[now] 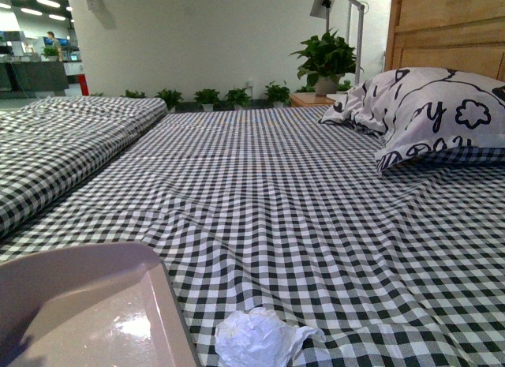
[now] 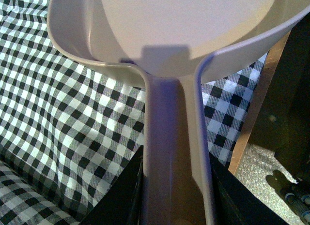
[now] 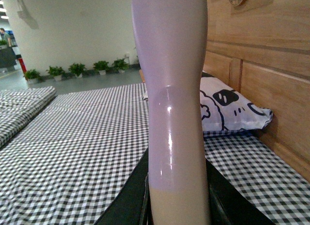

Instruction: Clean up trash

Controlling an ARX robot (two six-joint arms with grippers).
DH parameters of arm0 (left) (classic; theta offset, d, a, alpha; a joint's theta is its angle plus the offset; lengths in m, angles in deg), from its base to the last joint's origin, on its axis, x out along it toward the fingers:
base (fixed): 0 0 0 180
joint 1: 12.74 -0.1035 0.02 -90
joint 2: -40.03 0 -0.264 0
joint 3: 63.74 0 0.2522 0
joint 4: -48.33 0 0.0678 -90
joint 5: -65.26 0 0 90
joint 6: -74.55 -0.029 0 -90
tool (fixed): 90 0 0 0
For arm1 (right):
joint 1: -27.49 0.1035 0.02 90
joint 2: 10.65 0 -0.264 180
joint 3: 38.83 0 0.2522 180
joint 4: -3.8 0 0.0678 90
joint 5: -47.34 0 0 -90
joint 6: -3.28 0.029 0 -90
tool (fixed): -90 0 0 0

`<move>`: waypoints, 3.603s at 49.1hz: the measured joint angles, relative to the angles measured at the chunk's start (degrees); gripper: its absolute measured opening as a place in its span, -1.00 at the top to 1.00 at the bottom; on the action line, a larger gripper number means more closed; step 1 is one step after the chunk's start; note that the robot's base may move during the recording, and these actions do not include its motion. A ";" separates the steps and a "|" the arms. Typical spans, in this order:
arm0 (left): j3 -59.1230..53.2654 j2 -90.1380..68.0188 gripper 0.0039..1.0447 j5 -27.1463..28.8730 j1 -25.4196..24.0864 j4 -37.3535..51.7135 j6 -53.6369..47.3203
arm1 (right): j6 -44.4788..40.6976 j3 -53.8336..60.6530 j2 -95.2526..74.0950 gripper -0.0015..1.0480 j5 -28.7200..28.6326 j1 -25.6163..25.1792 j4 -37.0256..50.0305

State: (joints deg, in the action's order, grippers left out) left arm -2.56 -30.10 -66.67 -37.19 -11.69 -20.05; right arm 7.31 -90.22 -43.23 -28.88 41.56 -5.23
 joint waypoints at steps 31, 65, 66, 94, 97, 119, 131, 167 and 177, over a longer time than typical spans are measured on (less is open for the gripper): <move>0.00 0.00 0.47 0.02 0.07 -0.13 0.02 | -7.85 -17.75 -24.76 0.63 -2.10 3.48 -39.32; 0.00 -0.02 0.47 0.04 0.07 -0.13 0.02 | -12.39 -14.01 -36.46 0.63 -8.72 12.07 -51.45; 0.00 -0.02 0.47 0.04 0.07 -0.13 0.02 | -12.31 -13.81 -36.50 0.63 -8.79 12.37 -51.45; 0.00 -0.02 0.47 0.11 0.07 -0.15 0.02 | -3.43 -10.95 -28.87 0.63 -36.50 31.56 -59.80; 0.00 -0.02 0.47 0.09 0.07 -0.15 0.02 | -3.48 -12.37 -27.98 0.63 -39.34 32.26 -59.30; 0.00 -0.02 0.47 0.15 0.07 -0.15 0.09 | -3.28 -13.40 -32.28 0.63 -29.97 20.90 -49.59; 0.00 -0.02 0.47 0.13 0.09 -0.15 0.09 | -1.44 -12.85 -36.63 0.63 -22.51 16.50 -44.17; 0.00 -0.02 0.47 0.20 0.07 -0.15 0.11 | 4.37 -13.29 -34.77 0.63 -41.48 31.45 -44.46; 0.00 -0.02 0.47 0.15 0.09 -0.15 0.11 | 4.28 -13.81 -35.41 0.63 -35.91 30.18 -44.39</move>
State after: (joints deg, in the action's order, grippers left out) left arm -2.56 -30.12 -66.52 -37.10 -11.84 -19.94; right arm 11.60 -104.03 -78.64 -64.79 71.74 -49.62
